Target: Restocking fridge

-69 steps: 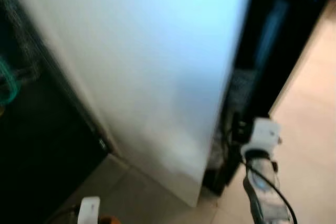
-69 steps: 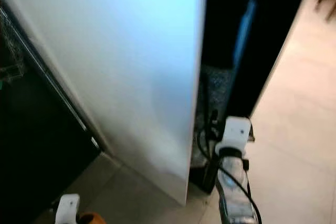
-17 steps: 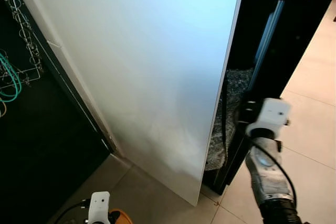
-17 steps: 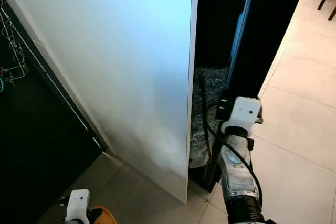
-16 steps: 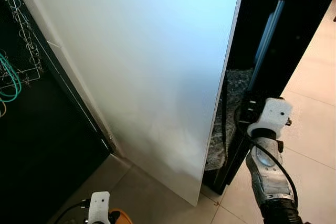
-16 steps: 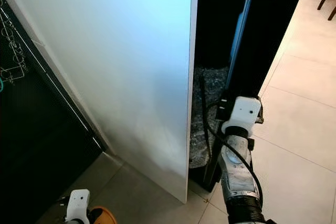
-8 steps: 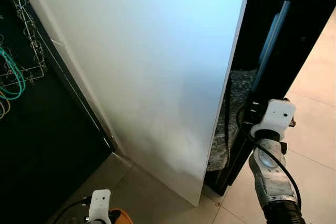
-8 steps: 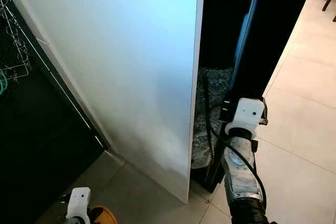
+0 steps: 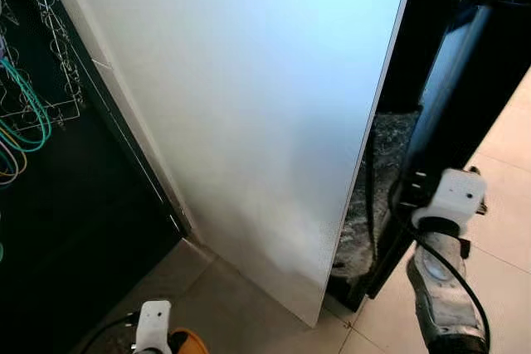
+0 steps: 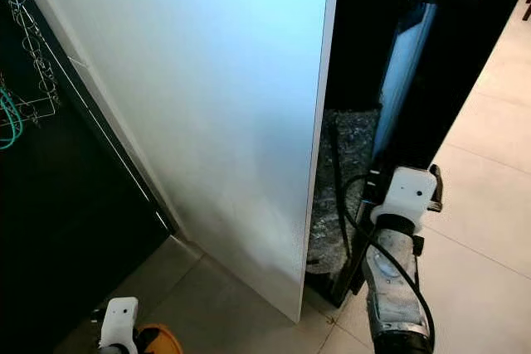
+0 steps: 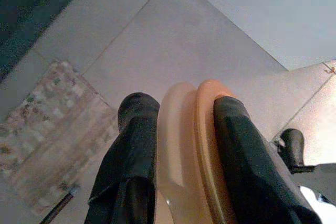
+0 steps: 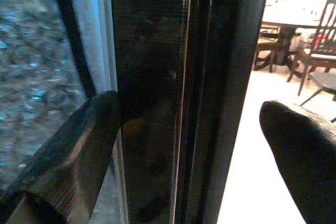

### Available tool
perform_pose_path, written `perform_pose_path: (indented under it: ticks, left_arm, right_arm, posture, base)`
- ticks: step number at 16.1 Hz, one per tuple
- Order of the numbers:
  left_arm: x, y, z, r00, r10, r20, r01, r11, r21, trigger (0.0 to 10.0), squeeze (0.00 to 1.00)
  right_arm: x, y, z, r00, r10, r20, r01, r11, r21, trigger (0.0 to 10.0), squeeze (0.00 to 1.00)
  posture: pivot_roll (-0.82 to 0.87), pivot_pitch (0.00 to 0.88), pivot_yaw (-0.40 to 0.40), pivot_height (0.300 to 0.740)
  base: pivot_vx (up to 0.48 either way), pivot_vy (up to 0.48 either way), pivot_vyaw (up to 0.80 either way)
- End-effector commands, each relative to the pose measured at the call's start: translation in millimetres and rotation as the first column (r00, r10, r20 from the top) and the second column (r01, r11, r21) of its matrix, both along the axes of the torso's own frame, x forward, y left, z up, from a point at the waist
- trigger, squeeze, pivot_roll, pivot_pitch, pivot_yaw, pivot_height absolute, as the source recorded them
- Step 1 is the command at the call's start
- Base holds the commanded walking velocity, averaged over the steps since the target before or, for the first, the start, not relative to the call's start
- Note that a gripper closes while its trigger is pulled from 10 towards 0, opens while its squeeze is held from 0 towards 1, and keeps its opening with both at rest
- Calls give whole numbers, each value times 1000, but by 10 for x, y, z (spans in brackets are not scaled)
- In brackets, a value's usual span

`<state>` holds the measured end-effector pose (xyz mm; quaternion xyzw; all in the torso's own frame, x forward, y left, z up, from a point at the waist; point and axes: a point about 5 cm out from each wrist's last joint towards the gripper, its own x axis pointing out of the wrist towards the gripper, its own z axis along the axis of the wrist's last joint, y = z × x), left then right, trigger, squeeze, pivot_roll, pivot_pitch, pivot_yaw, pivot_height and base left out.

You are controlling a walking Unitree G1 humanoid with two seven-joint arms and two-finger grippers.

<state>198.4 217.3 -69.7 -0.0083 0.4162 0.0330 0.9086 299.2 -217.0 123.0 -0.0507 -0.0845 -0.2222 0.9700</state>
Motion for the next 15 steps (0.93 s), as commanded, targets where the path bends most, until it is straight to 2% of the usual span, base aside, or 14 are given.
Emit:
perform_pose_path:
  ticks: [1,6,9,10,12,15]
  left_arm:
    - [-218,68,-101,997,4,-82,-3,1000,8,10000,0]
    - [-262,42,-126,996,1,-89,0,1000,4,10000,0]
    - [-366,19,-175,994,1,-111,-1,1000,3,10000,0]
    - [-410,24,-192,993,2,-121,-1,1000,5,10000,0]
    - [-419,25,-195,992,1,-125,0,1000,6,10000,0]
    - [-351,20,-169,994,-4,-112,5,1000,6,10000,0]
  right_arm:
    - [-111,-262,-68,991,-125,-36,126,992,20,10000,0]
    - [-318,-667,-164,963,-256,-86,257,967,-4,10000,0]
    - [-537,-958,-333,913,-382,-146,389,921,27,10000,0]
    - [-652,-1060,-475,884,-421,-201,440,896,56,10000,0]
    - [-766,-1103,-669,860,-432,-273,467,881,79,10000,0]
    - [-866,-928,-1125,844,-285,-454,374,920,119,10000,0]
  posture:
    - [-53,44,61,740]
    - [-55,42,56,740]
    - [-58,46,57,740]
    - [-59,47,58,740]
    - [-59,46,58,740]
    - [-61,44,61,740]
  base:
    - [0,0,0]
    - [0,0,0]
    - [0,0,0]
    - [0,0,0]
    - [0,0,0]
    - [0,0,0]
